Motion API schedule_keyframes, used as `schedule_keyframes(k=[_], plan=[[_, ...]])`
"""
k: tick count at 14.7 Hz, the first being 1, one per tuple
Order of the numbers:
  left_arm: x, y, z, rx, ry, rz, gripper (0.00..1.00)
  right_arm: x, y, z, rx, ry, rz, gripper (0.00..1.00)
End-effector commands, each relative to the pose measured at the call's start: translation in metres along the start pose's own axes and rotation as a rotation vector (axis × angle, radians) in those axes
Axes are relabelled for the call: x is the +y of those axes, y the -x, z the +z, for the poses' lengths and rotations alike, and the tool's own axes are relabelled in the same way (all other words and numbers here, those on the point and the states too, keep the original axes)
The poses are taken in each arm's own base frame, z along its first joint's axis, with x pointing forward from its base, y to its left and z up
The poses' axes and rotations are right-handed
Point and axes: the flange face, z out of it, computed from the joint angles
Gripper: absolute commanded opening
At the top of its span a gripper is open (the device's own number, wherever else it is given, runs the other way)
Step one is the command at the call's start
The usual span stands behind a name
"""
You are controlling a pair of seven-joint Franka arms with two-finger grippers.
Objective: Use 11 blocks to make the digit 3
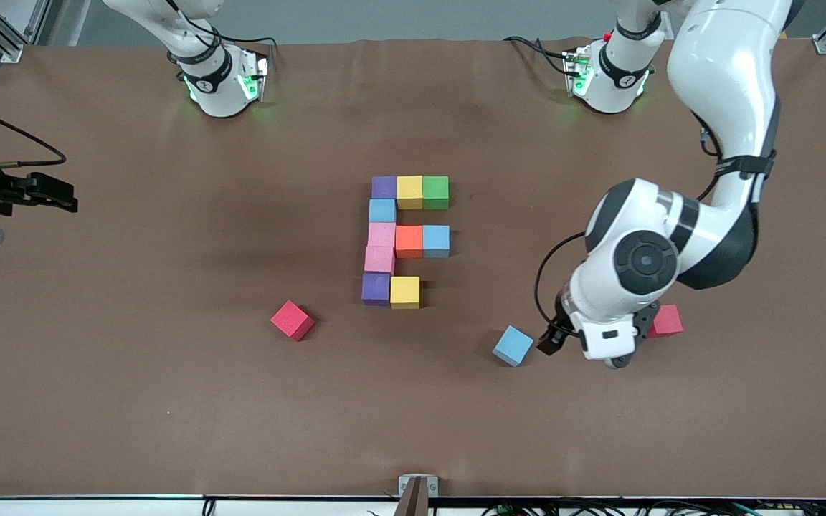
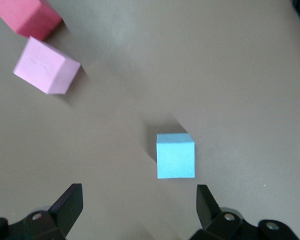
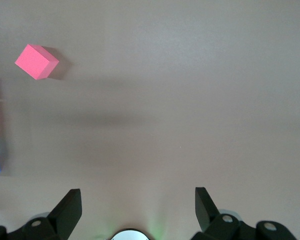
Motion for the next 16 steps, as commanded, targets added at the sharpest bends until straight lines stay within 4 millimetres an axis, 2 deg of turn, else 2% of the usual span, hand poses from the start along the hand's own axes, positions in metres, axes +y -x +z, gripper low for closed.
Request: schedule_keyframes(k=[1, 4, 5, 7, 9, 11, 13, 14, 16], plan=[[-0.009, 0.0, -0.007, -0.018, -0.027, 0.017, 1.0, 0.003, 0.007, -0.013, 0.018, -0.02, 0.008, 1.0], [-0.008, -0.001, 0.0, -0.022, -0.034, 0.033, 1.0, 0.002, 0.01, -0.016, 0.021, -0.013, -0.002, 1.0], [-0.008, -0.001, -0.001, -0.023, -0.033, 0.036, 1.0, 0.003, 0.016, -0.025, 0.041, -0.013, 0.001, 1.0], [-0.01, -0.008, -0.003, -0.021, -0.03, 0.055, 1.0, 0.004, 0.022, -0.03, 0.045, -0.014, 0.006, 1.0], [-0.016, -0.024, -0.008, -0.017, -0.024, 0.043, 1.0, 0.001, 0.031, -0.032, 0.046, -0.011, 0.003, 1.0], [-0.029, -0.051, -0.021, -0.016, -0.021, 0.038, 1.0, 0.0, 0.042, -0.033, 0.055, -0.006, 0.004, 1.0], [-0.036, -0.058, -0.023, -0.035, -0.043, 0.068, 1.0, 0.002, 0.046, -0.036, 0.056, -0.005, 0.011, 1.0], [-0.039, -0.067, -0.023, -0.036, -0.042, 0.062, 1.0, 0.004, 0.049, -0.038, 0.06, -0.006, 0.014, 1.0], [-0.038, -0.066, -0.019, -0.037, -0.043, 0.07, 1.0, 0.002, 0.053, -0.04, 0.061, -0.006, 0.014, 1.0]])
